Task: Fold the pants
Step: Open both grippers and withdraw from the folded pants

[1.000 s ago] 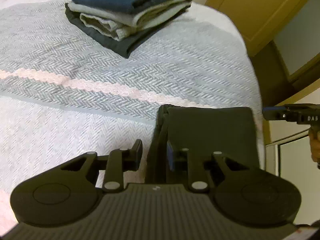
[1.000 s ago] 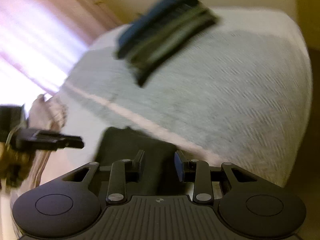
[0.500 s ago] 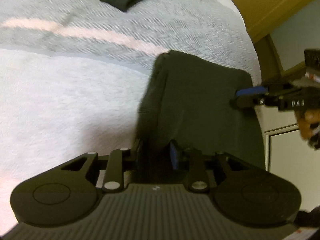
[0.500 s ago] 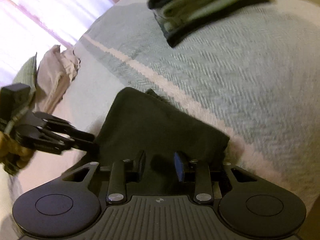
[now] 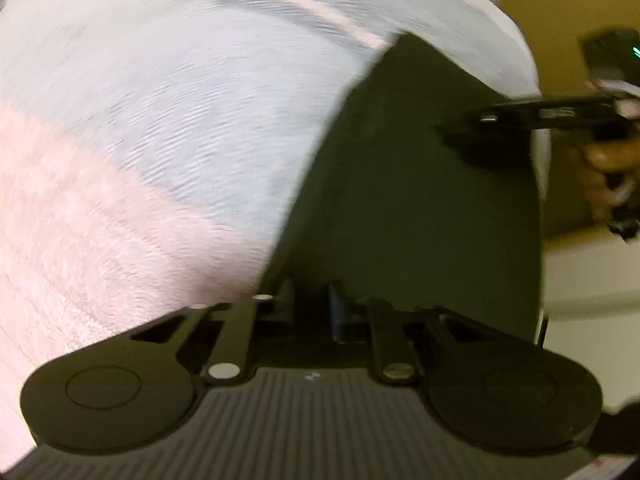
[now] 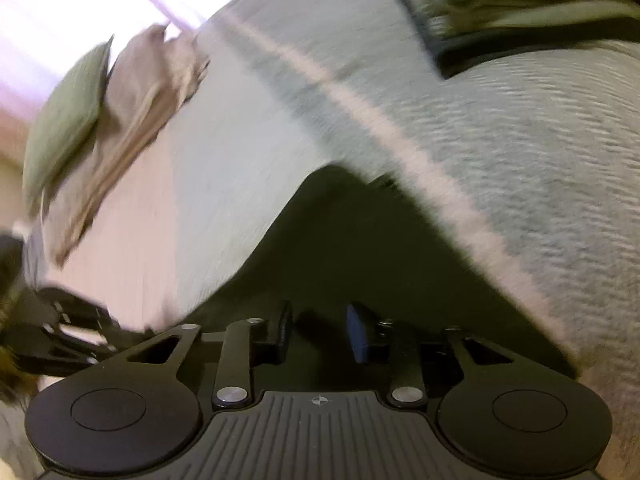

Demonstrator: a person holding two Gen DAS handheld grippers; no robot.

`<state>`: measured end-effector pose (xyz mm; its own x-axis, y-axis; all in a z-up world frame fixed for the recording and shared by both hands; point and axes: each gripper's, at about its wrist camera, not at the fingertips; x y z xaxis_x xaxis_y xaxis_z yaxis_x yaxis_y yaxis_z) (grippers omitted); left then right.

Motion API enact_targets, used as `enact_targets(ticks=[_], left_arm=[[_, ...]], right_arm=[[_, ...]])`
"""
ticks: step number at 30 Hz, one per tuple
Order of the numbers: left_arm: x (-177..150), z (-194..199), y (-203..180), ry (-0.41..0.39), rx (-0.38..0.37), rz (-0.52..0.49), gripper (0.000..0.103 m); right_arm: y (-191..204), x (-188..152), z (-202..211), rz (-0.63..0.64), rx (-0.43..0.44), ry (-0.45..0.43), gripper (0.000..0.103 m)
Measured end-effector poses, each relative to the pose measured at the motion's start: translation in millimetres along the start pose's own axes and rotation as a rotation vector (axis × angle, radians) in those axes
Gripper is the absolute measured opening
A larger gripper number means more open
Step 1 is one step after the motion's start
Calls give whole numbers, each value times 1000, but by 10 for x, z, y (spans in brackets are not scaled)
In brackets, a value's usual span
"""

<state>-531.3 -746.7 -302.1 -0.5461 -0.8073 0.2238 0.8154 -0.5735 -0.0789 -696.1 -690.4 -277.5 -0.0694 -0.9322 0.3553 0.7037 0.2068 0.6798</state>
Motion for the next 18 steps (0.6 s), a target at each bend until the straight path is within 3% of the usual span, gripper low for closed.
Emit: enact_targets(ticks=[3, 6, 10, 11, 14, 18], left_arm=[[3, -105, 113, -12, 2, 48, 18], [-25, -10, 90, -42, 20, 57, 18], [-266, 312, 189, -65, 99, 119, 21], [-364, 410, 204, -68, 114, 136, 21], [-619, 741, 171, -109, 127, 152, 21], [-942, 1102, 21, -169, 142, 191, 21]], right_arm=[[-160, 21, 106, -35, -3, -7, 6], [-145, -26, 262, -39, -59, -21, 6], [31, -148, 571, -58, -232, -72, 8], [98, -210, 670, -67, -274, -89, 13], [320, -414, 965, -78, -291, -153, 42], [616, -815, 1294, -104, -288, -207, 47]])
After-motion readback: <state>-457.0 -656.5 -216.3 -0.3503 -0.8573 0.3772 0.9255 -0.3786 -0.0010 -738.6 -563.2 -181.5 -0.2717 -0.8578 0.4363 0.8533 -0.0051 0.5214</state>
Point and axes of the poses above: each gripper's, at about its wrist camera, not at the fingertips, and z roughly against the way its jaws point, y to its left, x to its top, and after that the axes turned 15 degrees about x, right-handed
